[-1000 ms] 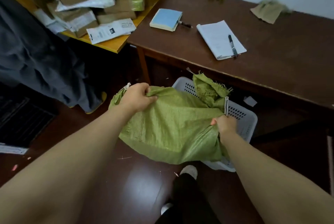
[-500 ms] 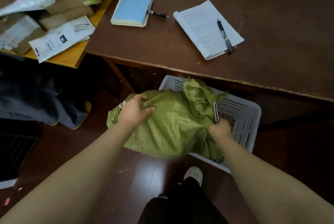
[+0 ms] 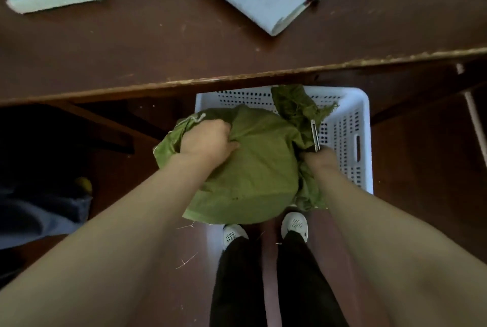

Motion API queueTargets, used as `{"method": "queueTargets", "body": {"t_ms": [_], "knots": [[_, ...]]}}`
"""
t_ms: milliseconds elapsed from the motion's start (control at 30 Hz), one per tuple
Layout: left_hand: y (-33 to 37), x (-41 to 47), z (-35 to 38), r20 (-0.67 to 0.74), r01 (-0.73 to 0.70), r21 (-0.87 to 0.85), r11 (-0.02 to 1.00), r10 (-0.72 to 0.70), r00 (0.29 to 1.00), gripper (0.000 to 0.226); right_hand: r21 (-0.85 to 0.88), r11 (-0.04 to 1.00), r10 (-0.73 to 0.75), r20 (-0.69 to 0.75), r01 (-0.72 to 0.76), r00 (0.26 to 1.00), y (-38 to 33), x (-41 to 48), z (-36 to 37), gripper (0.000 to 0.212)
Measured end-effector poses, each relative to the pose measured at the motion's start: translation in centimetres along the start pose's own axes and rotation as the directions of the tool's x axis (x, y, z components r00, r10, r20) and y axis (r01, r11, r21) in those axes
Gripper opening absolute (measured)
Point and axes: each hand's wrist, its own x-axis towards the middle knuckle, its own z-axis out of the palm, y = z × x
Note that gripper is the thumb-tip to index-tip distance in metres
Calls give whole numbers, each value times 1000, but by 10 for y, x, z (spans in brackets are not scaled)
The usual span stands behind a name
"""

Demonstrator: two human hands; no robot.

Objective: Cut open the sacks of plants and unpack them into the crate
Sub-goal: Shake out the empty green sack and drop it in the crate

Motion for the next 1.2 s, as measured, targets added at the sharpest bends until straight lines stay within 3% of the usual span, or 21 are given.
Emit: {"method": "queueTargets", "body": {"t_ms": [133,267,367,467,567,667,767,867,1067,1200], "knots": [[12,19,10,-77,-119,132,984,130,989,31,76,993,96,-18,-94,995,16,17,-1,42],[26,38,26,-93,-129,159,979,145,985,22,117,984,145,-59,-137,988,32,35,1,45],[39,50,34,-103,-107,104,989,118,988,16,132,982,150,-135,-132,979,39,44,-2,32],[50,60,39,-91,-37,-67,997,30,995,15,271,957,158,-195,-102,968,46,48,-3,16],[57,67,44,-77,14,-166,986,-27,997,22,439,895,152,-125,-82,980,49,46,2,21],[62,70,49,-85,16,-203,979,-34,996,24,632,764,95,87,-129,992,50,40,5,49],[67,69,55,-94,24,-228,973,-47,994,21,556,819,82,128,-140,988,56,38,6,52],[69,65,58,-107,34,-268,963,-65,992,26,424,900,102,13,-98,995,65,43,0,15],[64,61,55,-200,59,-370,927,-141,970,20,379,912,-100,-171,160,980,38,37,-8,21],[65,60,56,-202,31,-315,949,-99,974,23,390,918,-4,-166,70,986,43,38,-4,23]]}}
